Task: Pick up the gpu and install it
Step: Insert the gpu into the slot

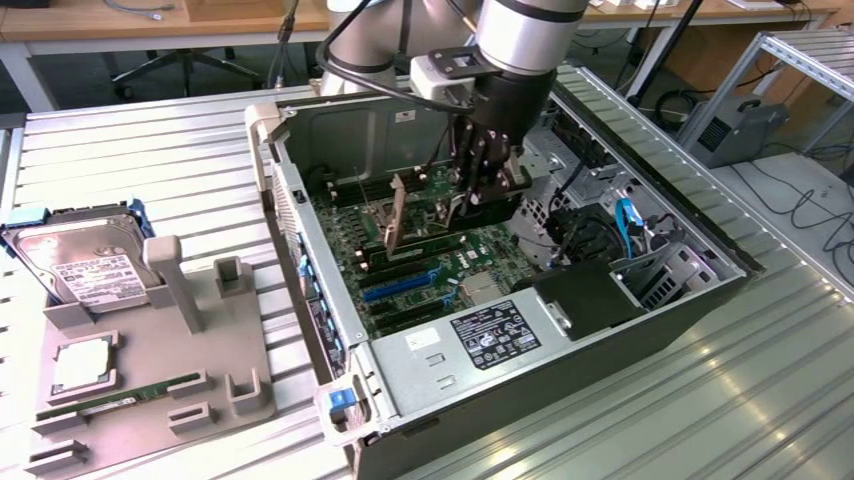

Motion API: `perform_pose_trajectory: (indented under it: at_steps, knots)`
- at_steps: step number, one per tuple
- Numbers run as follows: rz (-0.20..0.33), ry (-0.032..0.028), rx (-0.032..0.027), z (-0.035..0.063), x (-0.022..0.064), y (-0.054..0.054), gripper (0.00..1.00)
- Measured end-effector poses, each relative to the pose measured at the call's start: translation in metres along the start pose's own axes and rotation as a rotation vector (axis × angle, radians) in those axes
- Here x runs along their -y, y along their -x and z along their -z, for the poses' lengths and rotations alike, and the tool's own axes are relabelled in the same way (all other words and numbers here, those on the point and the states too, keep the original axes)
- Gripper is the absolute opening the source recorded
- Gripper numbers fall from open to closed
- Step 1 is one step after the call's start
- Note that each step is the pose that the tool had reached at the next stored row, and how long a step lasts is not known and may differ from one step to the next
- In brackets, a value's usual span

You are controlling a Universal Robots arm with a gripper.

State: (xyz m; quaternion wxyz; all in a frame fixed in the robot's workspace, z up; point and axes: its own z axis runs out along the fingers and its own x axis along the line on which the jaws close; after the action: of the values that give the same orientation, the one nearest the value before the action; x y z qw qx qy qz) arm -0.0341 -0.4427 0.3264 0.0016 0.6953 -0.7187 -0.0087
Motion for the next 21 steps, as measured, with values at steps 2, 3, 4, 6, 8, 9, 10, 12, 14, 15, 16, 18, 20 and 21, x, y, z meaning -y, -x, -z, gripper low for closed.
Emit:
perform_pose_trajectory:
  at_steps: [2, 3, 4, 6, 8, 9, 10, 12, 14, 15, 16, 18, 20, 21]
  knots:
    - [0.000, 0.0000, 0.0000, -0.0004, 0.0000, 0.0000, 0.26]
    - [0.000, 0.0000, 0.0001, -0.0006, 0.0000, 0.0000, 0.26]
    - [0.000, 0.0000, 0.0000, -0.0007, 0.0000, -0.0001, 0.26]
    - [0.000, 0.0000, 0.0000, -0.0011, 0.0000, -0.0001, 0.26]
    - [0.000, 0.0000, 0.0001, -0.0018, -0.0001, -0.0002, 0.26]
    - [0.000, 0.0000, 0.0001, -0.0020, -0.0001, -0.0002, 0.26]
    - [0.000, 0.0000, 0.0001, -0.0022, -0.0001, -0.0002, 0.26]
    - [0.000, 0.0000, 0.0000, -0.0026, -0.0002, -0.0003, 0.26]
    - [0.000, 0.0000, 0.0000, -0.0030, -0.0002, -0.0004, 0.26]
    - [0.000, 0.0000, 0.0000, -0.0033, -0.0003, -0.0004, 0.26]
    - [0.000, 0.0000, 0.0001, -0.0035, -0.0003, -0.0004, 0.26]
    - [0.000, 0.0000, 0.0000, -0.0039, -0.0004, -0.0005, 0.26]
    - [0.000, 0.0000, 0.0000, -0.0043, -0.0005, -0.0006, 0.26]
    - [0.000, 0.0000, 0.0001, -0.0045, -0.0005, -0.0006, 0.26]
